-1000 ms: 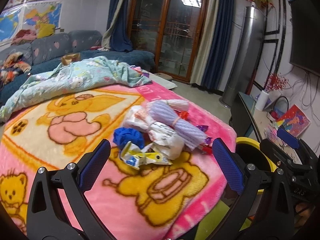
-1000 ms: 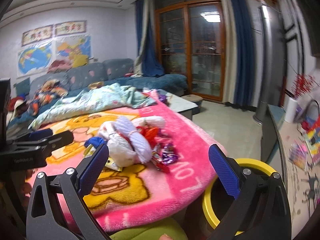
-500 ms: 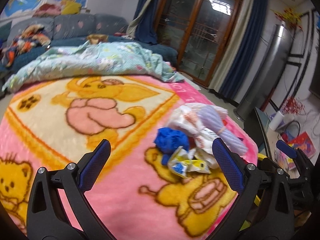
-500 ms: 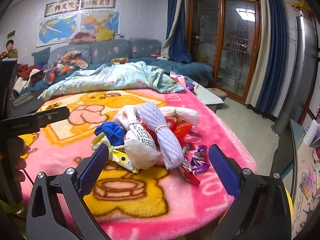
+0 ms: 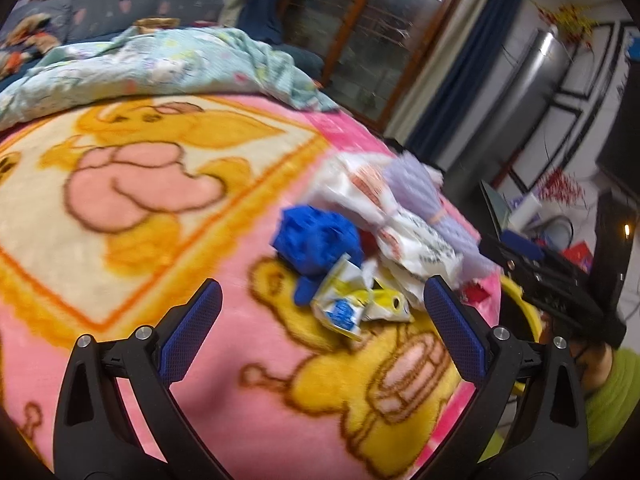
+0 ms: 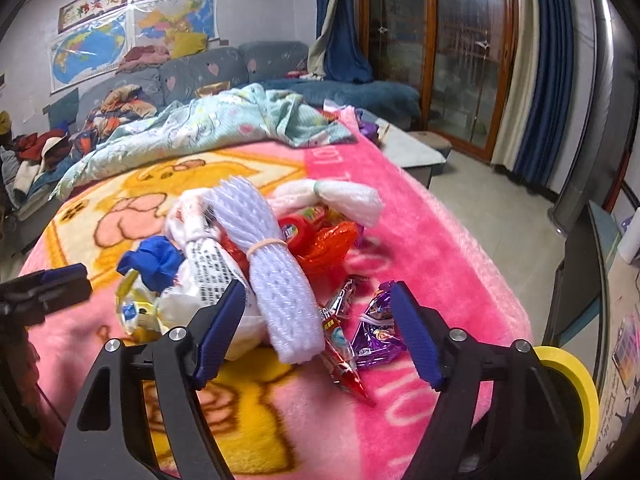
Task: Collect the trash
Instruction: 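Grasp the yellow-white wrapper with the left gripper while the right grasps the lavender mesh net, then carry both held items over the yellow-rimmed bin and open both grippers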
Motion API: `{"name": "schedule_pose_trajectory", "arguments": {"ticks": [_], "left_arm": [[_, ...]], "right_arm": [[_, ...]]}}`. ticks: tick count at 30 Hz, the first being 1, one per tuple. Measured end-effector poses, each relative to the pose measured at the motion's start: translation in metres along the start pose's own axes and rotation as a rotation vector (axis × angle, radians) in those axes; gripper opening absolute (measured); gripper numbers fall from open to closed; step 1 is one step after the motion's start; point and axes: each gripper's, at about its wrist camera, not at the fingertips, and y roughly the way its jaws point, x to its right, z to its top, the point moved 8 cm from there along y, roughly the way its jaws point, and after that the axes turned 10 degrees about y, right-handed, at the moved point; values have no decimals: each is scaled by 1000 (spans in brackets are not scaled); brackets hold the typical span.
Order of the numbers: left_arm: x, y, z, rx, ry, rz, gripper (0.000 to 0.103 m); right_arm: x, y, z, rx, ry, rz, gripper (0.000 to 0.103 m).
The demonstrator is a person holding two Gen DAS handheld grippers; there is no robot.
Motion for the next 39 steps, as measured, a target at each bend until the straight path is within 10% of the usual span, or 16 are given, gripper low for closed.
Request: {"name": "schedule_pose_trajectory", "arguments": {"ticks": [5,9,12,25,39], "left_arm": [[9,16,-8,-46,19,-19,80],[11,23,-15,-76,-1,-43,70],[14,26,-20,-95,-8,-53,56],[13,14,-20,-78,-36,-59,17],[35,-26,0,15,26,-73,13]], "right_arm": [[-8,17,-4,-44,-53,22,60],[-17,28,-11,-91,-69,67,25],[-21,27,-16,-93,-57,104,18],[-26,-1,-10,-25,-14,155,15],[-28,-32,-5,18,25,193,14]]}}
